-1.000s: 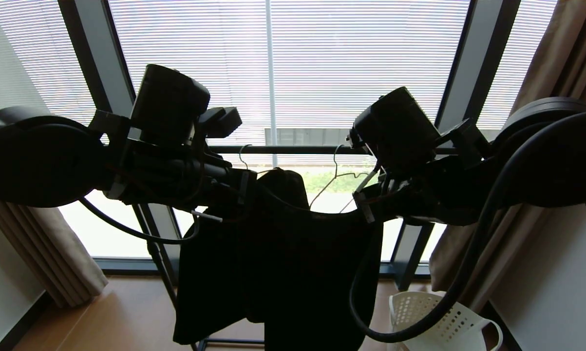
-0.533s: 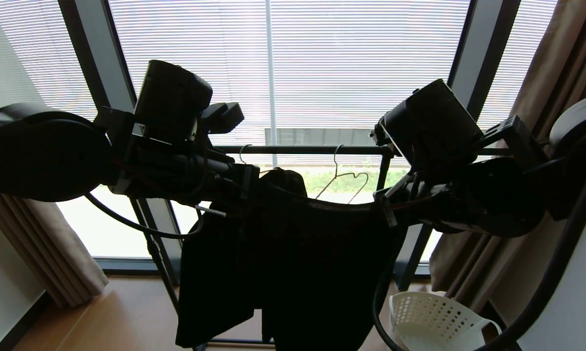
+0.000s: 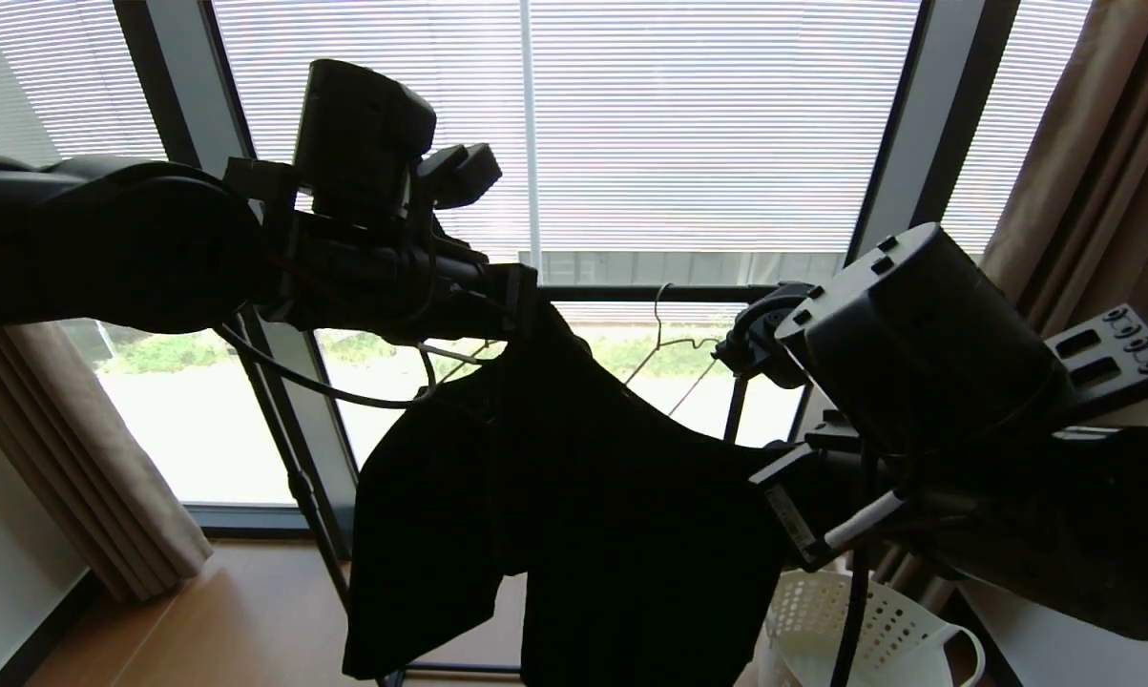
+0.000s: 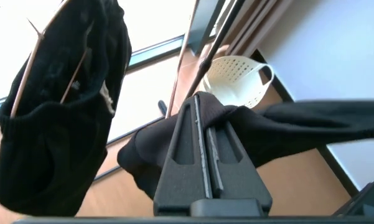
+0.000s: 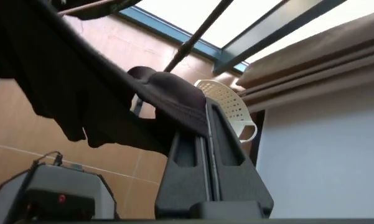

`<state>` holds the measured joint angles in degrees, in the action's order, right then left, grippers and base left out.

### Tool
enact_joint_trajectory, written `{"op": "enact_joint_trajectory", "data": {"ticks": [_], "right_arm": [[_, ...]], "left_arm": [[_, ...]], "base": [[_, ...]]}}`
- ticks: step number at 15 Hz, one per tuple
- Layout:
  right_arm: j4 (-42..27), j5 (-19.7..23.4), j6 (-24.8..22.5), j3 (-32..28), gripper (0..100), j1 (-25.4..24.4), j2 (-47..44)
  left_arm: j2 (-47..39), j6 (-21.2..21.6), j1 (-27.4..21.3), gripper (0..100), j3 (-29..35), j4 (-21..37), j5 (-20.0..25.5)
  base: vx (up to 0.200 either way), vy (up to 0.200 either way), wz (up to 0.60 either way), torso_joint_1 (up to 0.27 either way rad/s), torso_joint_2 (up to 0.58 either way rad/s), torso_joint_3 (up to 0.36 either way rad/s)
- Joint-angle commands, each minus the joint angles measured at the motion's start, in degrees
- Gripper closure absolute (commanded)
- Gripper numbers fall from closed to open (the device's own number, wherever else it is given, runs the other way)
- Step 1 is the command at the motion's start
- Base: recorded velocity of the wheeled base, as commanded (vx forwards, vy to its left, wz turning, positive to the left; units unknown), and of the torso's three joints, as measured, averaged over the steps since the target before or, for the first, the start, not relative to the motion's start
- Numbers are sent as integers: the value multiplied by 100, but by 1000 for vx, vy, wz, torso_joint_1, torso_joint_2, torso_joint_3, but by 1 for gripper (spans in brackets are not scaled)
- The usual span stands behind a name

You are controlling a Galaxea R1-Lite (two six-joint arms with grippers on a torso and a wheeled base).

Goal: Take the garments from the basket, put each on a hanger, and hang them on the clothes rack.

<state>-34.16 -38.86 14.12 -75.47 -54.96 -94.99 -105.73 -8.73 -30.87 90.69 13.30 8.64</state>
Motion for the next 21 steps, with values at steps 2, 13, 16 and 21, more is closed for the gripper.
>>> {"op": "enact_joint_trajectory", "data": {"ticks": [2, 13, 16, 21], "right_arm": [[164, 801, -5, 85, 100, -543, 393], [1702, 1100, 1550, -644, 100, -1167, -802], [1702, 1074, 1823, -671, 100, -1167, -749], [1684, 1047, 1840, 621, 100, -718, 367]], "left_arm": [[-457, -6, -139, 100, 828, 41, 217], [-457, -6, -781, 100, 1865, 867, 568], [-457, -15, -816, 100, 1839, 867, 577], [-159, 12, -482, 100, 1470, 929, 577]], "base": [[0, 0, 0, 0, 0, 0], [0, 0, 0, 0, 0, 0], [0, 0, 0, 0, 0, 0], [0, 0, 0, 0, 0, 0]]}}
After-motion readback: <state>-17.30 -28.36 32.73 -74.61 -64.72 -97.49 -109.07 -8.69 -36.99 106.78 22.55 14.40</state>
